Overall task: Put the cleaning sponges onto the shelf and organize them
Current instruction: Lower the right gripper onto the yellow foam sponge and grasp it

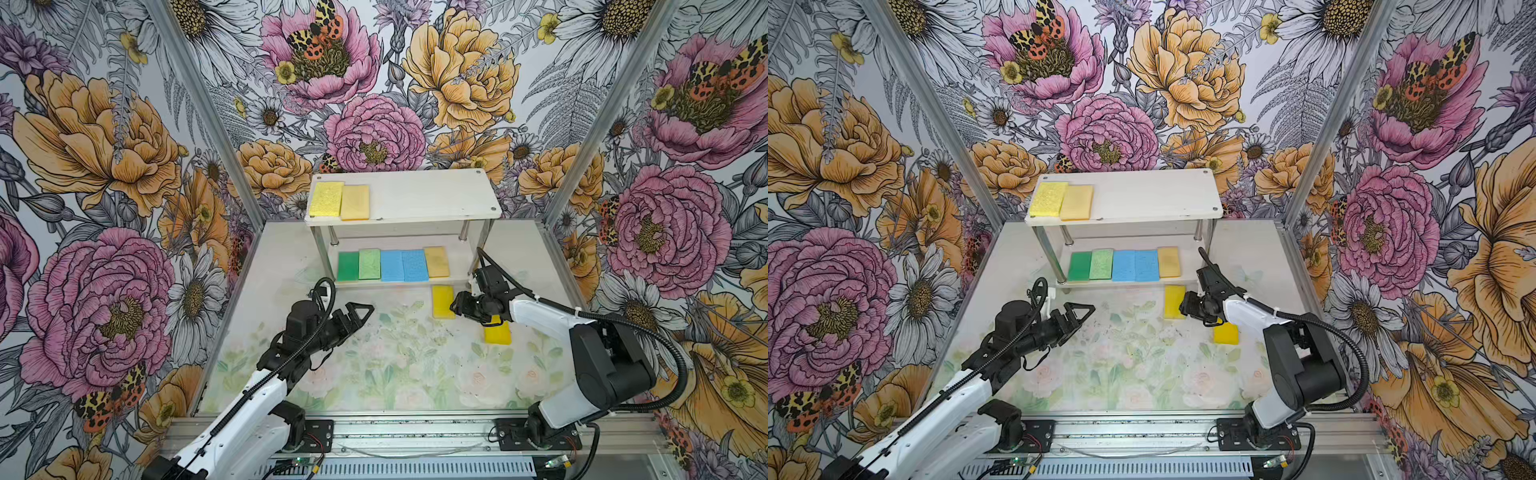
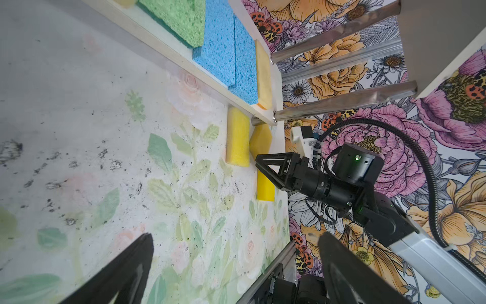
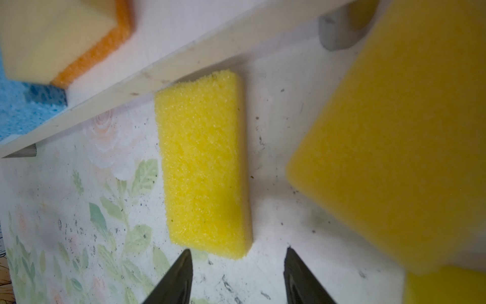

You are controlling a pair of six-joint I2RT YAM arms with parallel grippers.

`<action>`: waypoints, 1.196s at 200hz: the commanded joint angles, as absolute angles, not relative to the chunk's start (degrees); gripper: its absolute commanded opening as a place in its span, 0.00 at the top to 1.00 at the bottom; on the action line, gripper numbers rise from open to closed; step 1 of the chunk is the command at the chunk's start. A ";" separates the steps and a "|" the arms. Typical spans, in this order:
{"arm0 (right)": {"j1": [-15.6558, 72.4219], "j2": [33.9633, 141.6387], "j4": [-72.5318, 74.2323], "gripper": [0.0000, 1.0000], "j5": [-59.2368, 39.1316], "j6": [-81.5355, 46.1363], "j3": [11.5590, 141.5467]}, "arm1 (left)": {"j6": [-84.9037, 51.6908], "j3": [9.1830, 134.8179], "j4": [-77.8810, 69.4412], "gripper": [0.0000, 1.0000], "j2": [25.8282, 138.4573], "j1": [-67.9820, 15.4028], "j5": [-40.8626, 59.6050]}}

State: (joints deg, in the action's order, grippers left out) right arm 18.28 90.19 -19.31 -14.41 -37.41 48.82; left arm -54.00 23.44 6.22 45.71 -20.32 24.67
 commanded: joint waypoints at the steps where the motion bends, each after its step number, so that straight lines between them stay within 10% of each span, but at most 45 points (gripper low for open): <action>1: 18.04 92.42 -15.20 0.46 -16.01 -37.74 50.35 | -53.05 22.68 6.69 0.01 44.15 -19.43 24.94; 148: 19.10 89.59 -12.02 0.97 -20.17 -40.29 42.80 | -55.19 21.23 2.10 0.01 45.27 -18.80 29.31; 239: 25.69 71.54 -12.20 1.00 -29.37 -46.35 33.96 | -65.27 19.23 -24.56 0.01 62.46 -29.06 33.31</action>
State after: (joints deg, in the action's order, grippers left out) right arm 23.90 76.23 -12.86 -25.74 -43.59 34.15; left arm -61.65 18.92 -13.21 59.86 -26.94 31.33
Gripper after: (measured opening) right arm 0.048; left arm 0.987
